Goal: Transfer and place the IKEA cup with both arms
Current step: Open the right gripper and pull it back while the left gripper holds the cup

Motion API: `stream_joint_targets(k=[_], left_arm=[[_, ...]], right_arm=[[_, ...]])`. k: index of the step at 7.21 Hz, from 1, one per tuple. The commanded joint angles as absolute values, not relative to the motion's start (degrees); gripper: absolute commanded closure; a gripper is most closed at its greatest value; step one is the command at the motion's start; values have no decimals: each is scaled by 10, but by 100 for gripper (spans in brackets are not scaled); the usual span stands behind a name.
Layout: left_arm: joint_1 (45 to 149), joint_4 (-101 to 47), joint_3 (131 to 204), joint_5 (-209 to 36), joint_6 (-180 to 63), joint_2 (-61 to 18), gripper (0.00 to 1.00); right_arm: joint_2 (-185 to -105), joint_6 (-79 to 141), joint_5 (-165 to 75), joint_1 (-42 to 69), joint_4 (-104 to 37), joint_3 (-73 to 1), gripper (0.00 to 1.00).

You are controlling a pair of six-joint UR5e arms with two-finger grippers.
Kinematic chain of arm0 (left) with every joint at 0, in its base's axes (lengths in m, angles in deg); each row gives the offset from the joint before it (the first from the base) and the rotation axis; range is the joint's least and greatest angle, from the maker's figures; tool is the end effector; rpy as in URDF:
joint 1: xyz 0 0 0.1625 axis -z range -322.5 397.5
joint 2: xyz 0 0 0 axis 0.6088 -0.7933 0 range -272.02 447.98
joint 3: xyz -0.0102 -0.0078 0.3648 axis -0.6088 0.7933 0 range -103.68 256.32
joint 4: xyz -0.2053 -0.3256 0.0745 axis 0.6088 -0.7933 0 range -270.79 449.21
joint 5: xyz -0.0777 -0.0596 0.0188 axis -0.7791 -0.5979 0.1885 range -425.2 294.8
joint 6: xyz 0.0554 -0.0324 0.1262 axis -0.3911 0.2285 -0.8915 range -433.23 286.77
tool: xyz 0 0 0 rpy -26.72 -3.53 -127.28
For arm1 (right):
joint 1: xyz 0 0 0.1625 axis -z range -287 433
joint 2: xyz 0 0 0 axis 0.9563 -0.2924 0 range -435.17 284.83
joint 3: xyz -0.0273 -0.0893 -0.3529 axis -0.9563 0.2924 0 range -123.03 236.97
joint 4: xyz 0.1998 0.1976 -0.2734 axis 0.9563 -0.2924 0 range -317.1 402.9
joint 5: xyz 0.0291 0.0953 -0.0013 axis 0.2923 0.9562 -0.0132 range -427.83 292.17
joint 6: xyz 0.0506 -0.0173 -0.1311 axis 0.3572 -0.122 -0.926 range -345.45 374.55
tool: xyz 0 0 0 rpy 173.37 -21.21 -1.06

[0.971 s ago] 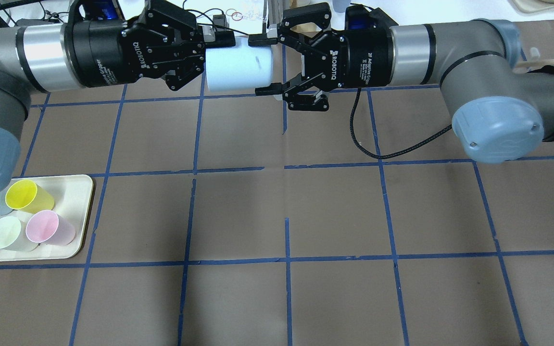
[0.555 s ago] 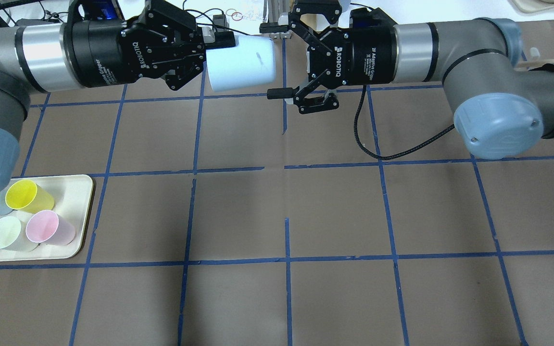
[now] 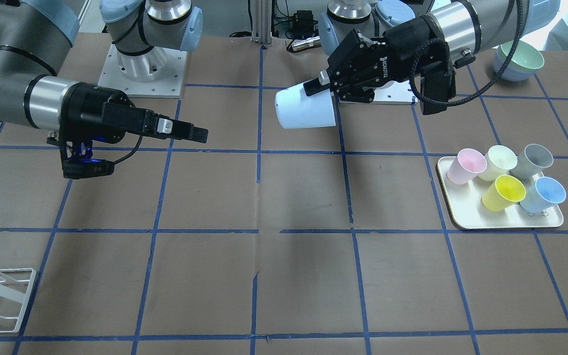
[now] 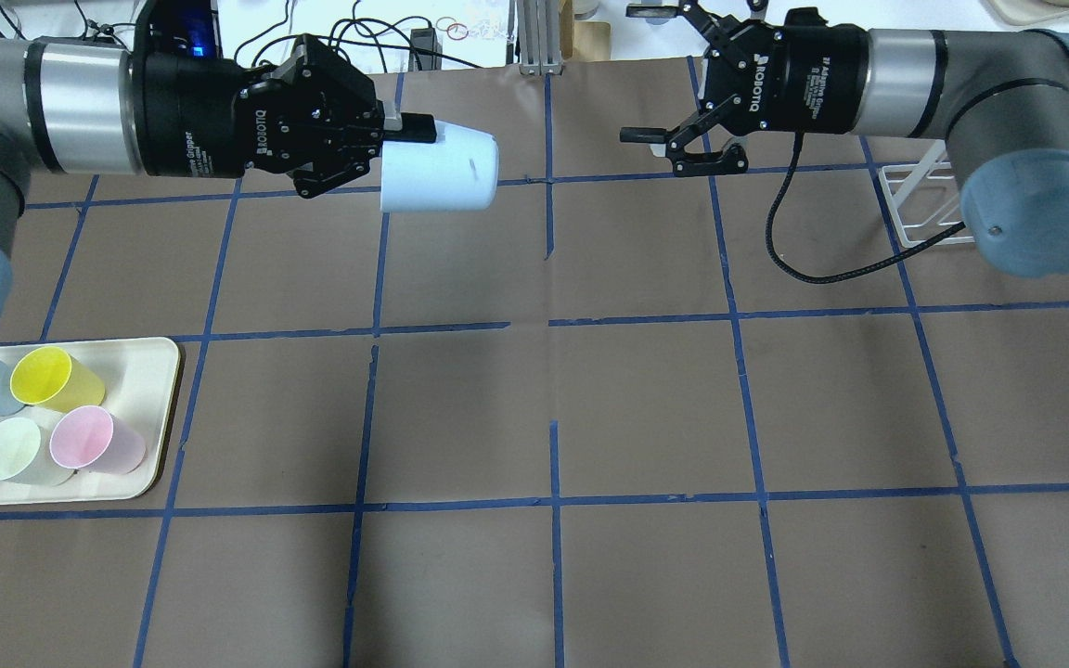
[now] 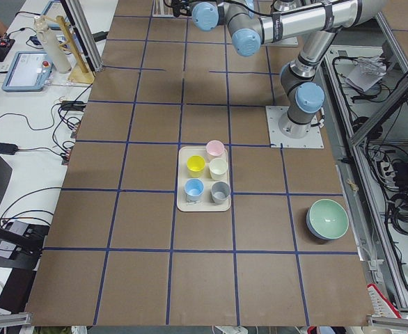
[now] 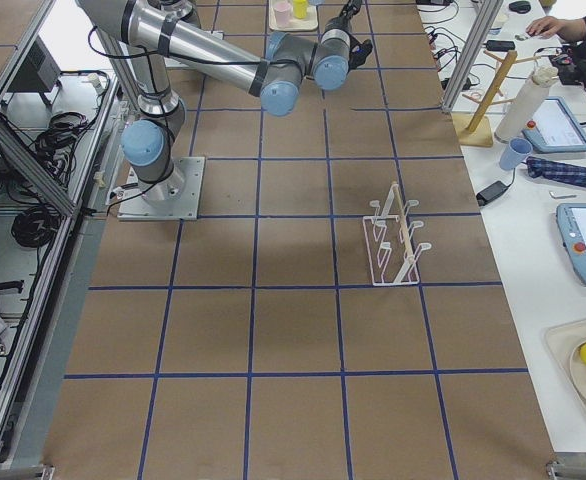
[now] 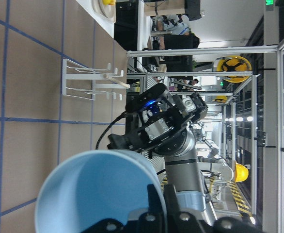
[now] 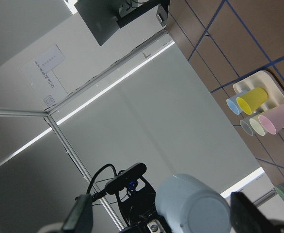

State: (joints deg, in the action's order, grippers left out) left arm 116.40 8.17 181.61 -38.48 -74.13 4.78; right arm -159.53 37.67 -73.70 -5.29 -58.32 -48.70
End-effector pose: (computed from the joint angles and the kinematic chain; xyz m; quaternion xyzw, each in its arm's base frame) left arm -0.1737 -0.4638 0.4078 0.0735 -0.8482 0.0584 0.5213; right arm 0.1720 -0.5207 0.3600 0.2776 0.6879 0.1313 0.6576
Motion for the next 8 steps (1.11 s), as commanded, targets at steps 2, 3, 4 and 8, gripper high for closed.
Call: stream_joint_targets(k=[2,3,4,8], left_arm=[[1156,81,1788,-72,-781,37,100],[1152,80,1798,32,-853,35,100],[1135,80,1809,123,-907,32,100],[1011,275,1934,238,-1005,3,100]], right_arm=[[-1629,380,-1010,-45,-578,-457,0],[-1647,383,-1072,-46,-577,-455,0],[-1666,383,-1133,-48,-577,-454,0],[-1705,368,-1448,-140,-549,-428,0]])
